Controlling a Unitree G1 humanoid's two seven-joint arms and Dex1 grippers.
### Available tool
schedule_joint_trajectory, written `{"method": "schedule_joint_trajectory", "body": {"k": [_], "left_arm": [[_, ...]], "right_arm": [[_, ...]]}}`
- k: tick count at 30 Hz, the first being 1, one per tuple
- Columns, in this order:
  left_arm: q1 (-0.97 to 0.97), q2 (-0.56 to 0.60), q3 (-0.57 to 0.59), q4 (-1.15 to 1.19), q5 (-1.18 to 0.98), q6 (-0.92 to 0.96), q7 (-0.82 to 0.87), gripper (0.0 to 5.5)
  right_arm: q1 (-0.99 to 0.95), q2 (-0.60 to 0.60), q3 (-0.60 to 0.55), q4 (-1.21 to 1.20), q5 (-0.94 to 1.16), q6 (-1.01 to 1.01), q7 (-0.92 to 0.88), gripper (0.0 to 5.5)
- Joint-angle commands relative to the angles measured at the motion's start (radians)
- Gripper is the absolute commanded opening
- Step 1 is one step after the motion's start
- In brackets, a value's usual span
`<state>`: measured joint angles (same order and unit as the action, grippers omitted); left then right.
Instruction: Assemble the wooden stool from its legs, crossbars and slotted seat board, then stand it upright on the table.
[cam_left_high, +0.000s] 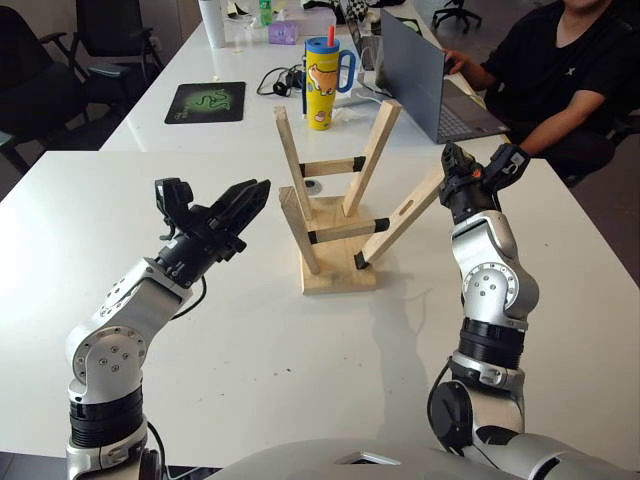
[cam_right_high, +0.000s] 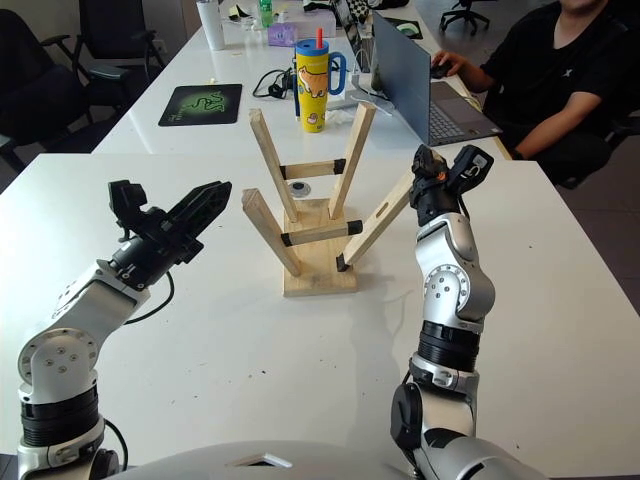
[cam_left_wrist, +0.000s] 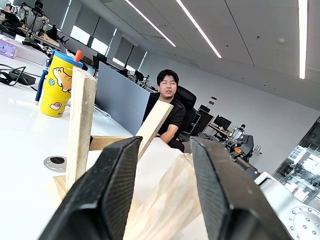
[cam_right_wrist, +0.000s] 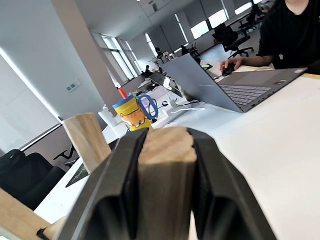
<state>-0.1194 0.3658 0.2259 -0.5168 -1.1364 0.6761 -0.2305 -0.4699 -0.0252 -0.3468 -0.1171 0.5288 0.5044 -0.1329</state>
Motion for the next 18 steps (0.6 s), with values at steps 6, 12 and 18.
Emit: {"method": "schedule_joint_trajectory", "body": {"k": [6, 12, 18], "left_arm": [[-0.010, -0.006, -0.001, -0.012, -0.002, -0.008, 0.014, 1.88], [-0.013, -0.011, -0.004, -0.023, -0.008, -0.009, 0.024, 1.88], [-0.019, -0.015, -0.007, -0.031, -0.015, -0.010, 0.036, 1.88]], "right_arm": [[0.092, 0.026, 0.098, -0.016, -0.056, 0.016, -0.013, 1.05], [0.097, -0.012, 0.161, 0.027, -0.156, -0.128, 0.035, 1.05], [0.131, -0.044, 0.237, 0.051, -0.268, -0.280, 0.076, 1.05]]}}
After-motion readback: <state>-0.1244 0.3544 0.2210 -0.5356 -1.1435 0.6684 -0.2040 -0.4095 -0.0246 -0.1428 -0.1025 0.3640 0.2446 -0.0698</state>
